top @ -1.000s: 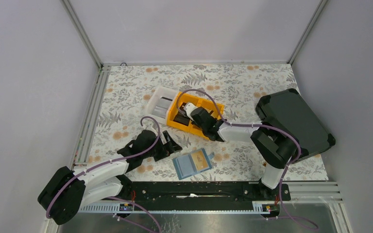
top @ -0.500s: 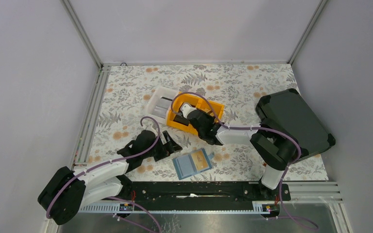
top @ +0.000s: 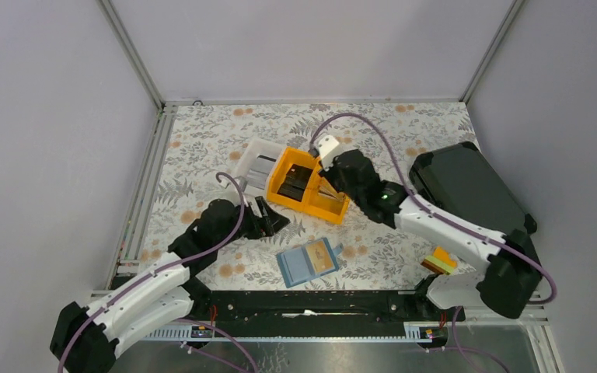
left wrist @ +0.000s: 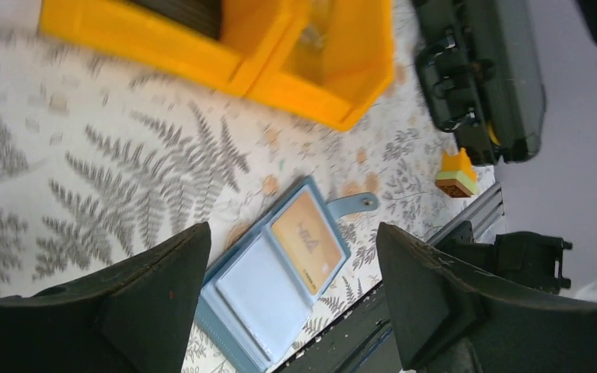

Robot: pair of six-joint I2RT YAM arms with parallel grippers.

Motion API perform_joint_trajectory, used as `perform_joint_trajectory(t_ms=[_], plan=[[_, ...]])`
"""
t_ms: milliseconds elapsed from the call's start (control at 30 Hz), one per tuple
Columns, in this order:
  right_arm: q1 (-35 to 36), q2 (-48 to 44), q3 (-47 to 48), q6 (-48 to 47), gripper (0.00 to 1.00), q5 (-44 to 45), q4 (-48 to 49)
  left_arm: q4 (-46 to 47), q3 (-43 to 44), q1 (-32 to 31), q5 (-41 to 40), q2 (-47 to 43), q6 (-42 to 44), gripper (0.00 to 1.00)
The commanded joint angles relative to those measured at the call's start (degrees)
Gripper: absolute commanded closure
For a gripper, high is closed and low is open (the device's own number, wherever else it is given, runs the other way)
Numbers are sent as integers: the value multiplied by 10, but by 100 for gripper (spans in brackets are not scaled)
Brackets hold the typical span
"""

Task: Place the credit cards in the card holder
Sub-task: Pick up the credit card from the storage box.

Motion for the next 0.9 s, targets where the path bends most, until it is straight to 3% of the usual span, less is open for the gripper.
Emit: perform_joint_trajectory(t_ms=[0, 300, 400, 533, 633, 867], plan=[[-52, -65, 29, 112, 100, -235, -102, 9, 50, 2, 20, -49, 104, 21], [-69, -93, 55, 156, 100, -605, -224, 22, 91, -1, 173, -44, 168, 14], [-69, -82, 56, 166, 100, -692, -244, 19, 85, -7, 180, -43, 171, 13], [-69, -65, 59, 167, 100, -758, -262, 33, 76, -24, 251, -18, 164, 17], [-68, -57, 53, 169, 100, -799, -253, 61, 67, -61, 274, -4, 156, 26], [-68, -38, 55, 166, 100, -819, -253, 178, 43, -117, 320, 25, 100, 59]])
